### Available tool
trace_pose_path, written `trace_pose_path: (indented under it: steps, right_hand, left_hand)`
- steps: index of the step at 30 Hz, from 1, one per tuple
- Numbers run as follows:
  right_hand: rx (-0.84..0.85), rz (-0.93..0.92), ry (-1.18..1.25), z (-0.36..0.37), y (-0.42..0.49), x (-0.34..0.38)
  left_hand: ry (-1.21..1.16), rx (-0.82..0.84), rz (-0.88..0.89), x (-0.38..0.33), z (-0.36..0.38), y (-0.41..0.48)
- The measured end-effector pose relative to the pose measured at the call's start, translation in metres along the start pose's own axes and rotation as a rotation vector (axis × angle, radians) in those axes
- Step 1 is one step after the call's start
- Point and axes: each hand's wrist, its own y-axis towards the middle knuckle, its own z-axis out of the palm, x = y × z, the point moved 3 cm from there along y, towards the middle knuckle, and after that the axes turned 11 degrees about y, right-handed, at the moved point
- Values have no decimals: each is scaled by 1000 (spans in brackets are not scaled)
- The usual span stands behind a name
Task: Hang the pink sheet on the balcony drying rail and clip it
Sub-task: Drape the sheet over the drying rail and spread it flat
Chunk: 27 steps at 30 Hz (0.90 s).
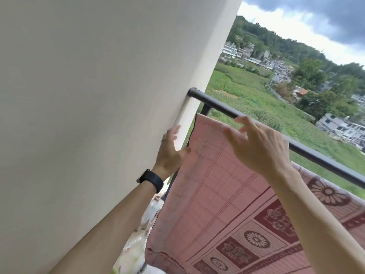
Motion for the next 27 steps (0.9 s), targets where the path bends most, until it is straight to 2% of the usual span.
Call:
trace_pose_path:
  steps: [2,3,4,6,8,10,13,17,20,24,27]
  right_hand:
    - [-87,101,-46,-24,-37,-27]
    - [-112,165,-74,-35,-57,-40]
    - [-135,234,-96,-45,-75,-54]
    - [-176,387,-158,-65,-110,-87]
    - [-234,541,-219,-83,-148,-125]
    - [-295,658,-224,-93,-181,-159]
    - [-323,622,-171,-99,-208,-188]
    - [-393,671,-197,-123,-240,-224]
    - [-306,605,-93,-136,-275,-241]
    - [-445,502,18,-170,-348,-240]
    - [-421,577,48,-175,-452,-251]
  left_hand:
    - [257,-324,389,-58,-3,-16]
    - [391,-363,585,-85,5,-23]
    - [527,-314,743,-103,20,-25]
    - [778,-166,896,-116,52,-23]
    - [956,-116,928,-109,69,-15]
    - [1036,-156,951,-105,73,-7]
    - [1075,-179,917,-109,73,-8]
    - [1088,-203,728,-126,76,-30]
    - [1057,-243,709,-153,102,-71]
    - [907,-54,923,-195,201,-181]
    - [863,194,971,-206,290,-277]
